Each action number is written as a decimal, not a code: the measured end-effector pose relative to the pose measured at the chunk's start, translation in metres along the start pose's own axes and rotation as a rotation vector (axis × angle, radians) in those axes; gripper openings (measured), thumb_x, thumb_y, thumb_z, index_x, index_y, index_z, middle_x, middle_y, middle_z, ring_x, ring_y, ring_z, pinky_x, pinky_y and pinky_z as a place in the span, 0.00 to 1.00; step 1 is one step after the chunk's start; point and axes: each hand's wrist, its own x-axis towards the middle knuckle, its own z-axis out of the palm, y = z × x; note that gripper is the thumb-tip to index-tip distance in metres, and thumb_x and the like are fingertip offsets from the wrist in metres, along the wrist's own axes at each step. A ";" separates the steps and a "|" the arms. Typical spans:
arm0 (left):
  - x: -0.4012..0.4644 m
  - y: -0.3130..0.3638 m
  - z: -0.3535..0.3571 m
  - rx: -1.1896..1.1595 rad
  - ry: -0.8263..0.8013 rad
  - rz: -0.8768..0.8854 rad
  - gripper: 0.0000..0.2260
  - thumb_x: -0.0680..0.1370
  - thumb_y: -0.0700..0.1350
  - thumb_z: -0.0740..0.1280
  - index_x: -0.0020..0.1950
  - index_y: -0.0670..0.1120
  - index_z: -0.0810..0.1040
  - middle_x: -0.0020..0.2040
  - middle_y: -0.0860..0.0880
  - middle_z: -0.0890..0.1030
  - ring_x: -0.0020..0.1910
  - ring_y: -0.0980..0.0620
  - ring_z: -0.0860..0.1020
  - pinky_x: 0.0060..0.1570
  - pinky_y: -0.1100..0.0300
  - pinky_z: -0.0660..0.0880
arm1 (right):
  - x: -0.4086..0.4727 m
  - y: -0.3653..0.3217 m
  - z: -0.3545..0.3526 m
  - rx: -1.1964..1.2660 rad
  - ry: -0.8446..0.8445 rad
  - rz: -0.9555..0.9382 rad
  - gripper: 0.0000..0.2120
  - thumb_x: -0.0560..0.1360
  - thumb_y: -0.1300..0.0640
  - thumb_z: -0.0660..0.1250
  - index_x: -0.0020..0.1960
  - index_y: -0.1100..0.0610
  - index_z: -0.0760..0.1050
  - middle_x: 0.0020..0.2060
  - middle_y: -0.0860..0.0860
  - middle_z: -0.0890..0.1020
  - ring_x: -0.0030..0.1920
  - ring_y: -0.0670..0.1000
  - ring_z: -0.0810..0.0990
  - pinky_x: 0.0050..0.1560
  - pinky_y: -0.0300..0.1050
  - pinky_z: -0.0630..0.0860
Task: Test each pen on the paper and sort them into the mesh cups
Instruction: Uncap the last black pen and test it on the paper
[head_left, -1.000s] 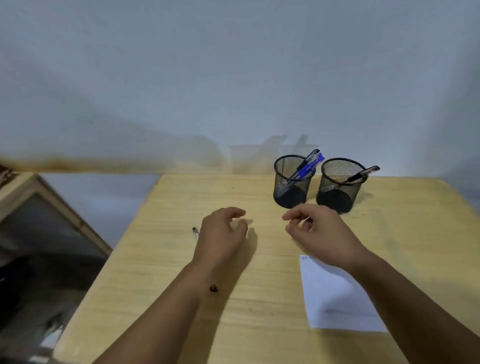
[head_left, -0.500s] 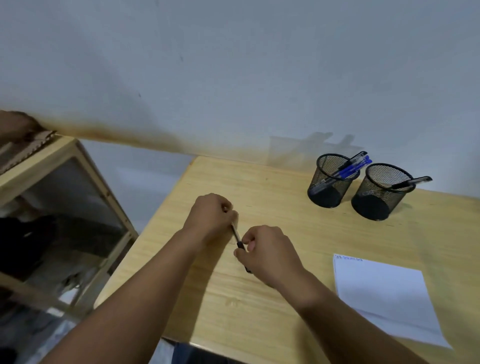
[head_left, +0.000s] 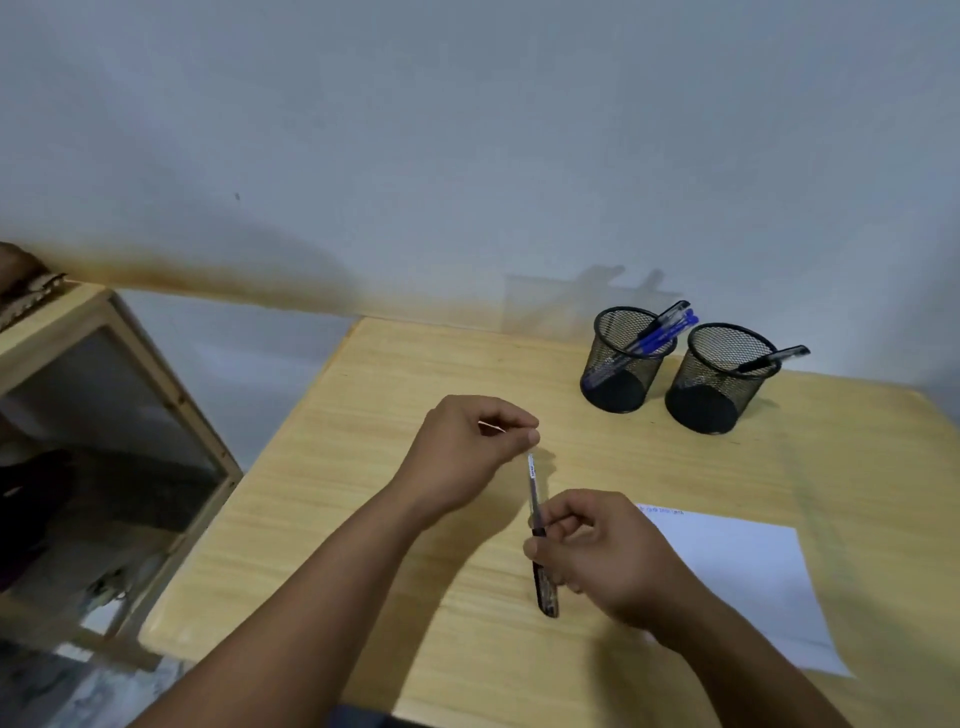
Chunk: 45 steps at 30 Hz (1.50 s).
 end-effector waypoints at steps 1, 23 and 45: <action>0.001 0.005 0.008 0.001 -0.031 0.020 0.03 0.73 0.46 0.75 0.46 0.51 0.86 0.40 0.55 0.85 0.41 0.56 0.83 0.42 0.66 0.76 | -0.005 0.002 -0.006 0.046 0.011 0.005 0.04 0.70 0.55 0.75 0.41 0.51 0.81 0.32 0.48 0.81 0.31 0.47 0.81 0.36 0.45 0.76; -0.041 0.023 0.101 0.053 -0.363 0.056 0.04 0.76 0.48 0.72 0.42 0.52 0.83 0.32 0.57 0.77 0.32 0.59 0.71 0.34 0.68 0.67 | -0.058 0.051 -0.069 0.516 0.451 -0.100 0.04 0.74 0.64 0.72 0.44 0.56 0.84 0.39 0.54 0.88 0.44 0.54 0.87 0.53 0.57 0.82; -0.046 0.027 0.091 0.002 -0.458 -0.029 0.09 0.81 0.44 0.65 0.45 0.52 0.85 0.35 0.57 0.79 0.38 0.55 0.72 0.45 0.56 0.69 | -0.063 0.053 -0.056 0.391 0.555 -0.191 0.09 0.75 0.63 0.72 0.39 0.51 0.84 0.37 0.50 0.87 0.41 0.51 0.86 0.50 0.62 0.81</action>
